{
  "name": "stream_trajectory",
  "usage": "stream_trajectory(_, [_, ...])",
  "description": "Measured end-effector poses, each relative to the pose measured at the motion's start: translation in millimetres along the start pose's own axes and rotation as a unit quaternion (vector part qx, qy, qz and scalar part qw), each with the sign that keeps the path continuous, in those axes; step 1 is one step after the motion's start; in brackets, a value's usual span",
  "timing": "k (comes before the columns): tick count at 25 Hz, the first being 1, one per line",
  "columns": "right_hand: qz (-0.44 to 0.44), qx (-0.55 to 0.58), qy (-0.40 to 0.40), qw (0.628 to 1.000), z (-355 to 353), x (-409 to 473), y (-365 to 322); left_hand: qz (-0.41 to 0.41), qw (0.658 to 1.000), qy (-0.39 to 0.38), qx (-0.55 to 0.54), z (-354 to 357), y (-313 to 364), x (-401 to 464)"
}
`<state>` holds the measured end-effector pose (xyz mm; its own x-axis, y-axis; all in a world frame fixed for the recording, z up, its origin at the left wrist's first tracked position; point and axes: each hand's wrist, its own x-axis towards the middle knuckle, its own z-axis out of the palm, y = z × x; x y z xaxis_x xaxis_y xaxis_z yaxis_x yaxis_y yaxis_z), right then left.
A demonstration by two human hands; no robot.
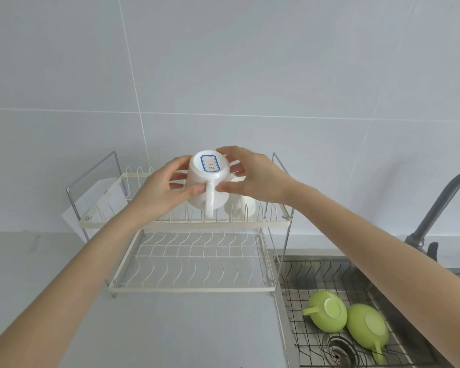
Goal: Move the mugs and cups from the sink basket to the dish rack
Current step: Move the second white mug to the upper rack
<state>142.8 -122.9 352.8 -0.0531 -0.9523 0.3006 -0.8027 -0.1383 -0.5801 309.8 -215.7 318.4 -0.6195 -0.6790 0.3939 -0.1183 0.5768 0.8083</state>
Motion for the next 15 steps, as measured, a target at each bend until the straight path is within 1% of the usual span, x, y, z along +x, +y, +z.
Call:
stream_trajectory(3, [0.003, -0.054, -0.023, 0.998, 4.8, 31.7, 6.7, -0.012, 1.0, -0.019, 0.006, -10.9, -15.1, 25.0])
stream_trajectory(6, [0.009, -0.1, -0.061, 0.993, 10.9, 60.2, 18.8, -0.025, 0.998, -0.038, 0.044, -17.3, -34.3, 48.6])
stream_trajectory(10, [0.032, -0.128, -0.113, 0.985, 23.9, 89.5, 39.6, -0.071, 0.992, -0.078, 0.066, -18.4, -64.2, 70.7])
stream_trajectory(15, [0.043, -0.184, -0.174, 0.967, 38.6, 104.0, 59.1, -0.122, 0.982, -0.126, 0.074, -7.0, -89.6, 75.9])
